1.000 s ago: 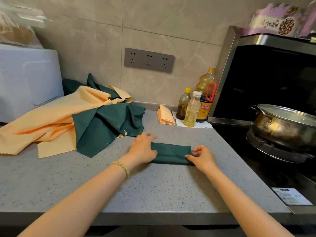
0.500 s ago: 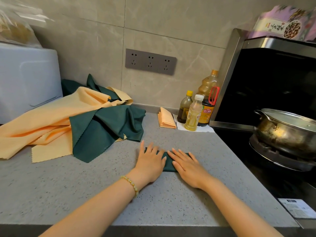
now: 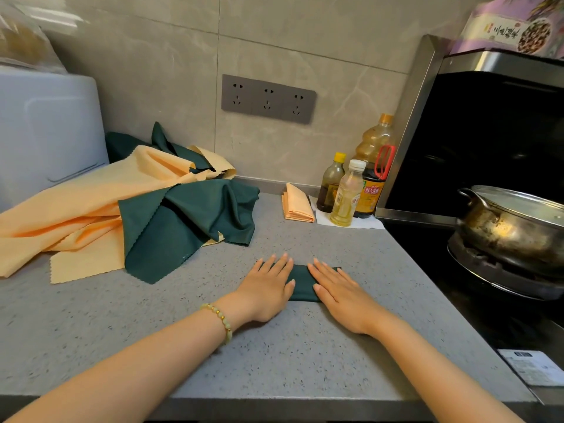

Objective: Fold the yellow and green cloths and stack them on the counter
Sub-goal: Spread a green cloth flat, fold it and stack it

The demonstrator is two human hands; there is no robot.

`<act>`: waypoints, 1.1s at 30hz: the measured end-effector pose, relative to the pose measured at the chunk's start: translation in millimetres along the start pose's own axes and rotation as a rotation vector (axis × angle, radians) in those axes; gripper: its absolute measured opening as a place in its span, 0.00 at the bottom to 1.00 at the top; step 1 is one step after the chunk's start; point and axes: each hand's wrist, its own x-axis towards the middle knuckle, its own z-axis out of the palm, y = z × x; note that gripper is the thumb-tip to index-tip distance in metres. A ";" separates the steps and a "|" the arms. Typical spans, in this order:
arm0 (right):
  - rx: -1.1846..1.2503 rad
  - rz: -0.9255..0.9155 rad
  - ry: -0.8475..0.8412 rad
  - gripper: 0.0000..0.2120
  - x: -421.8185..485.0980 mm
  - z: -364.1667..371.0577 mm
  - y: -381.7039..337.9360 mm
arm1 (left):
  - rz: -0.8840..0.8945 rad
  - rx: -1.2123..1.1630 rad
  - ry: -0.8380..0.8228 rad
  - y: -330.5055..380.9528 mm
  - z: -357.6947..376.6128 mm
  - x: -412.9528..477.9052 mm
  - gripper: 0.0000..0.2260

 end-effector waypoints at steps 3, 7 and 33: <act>0.010 0.031 -0.005 0.24 -11.6 -3.1 9.7 | 0.026 0.011 -0.011 -1.8 -3.0 -2.2 0.25; -0.015 0.051 0.018 0.25 -26.5 -9.5 9.4 | 0.089 0.068 -0.005 -8.6 -10.2 0.6 0.25; 0.234 0.020 0.285 0.19 36.0 -15.9 8.4 | 0.167 0.573 0.087 -50.9 -66.5 39.0 0.27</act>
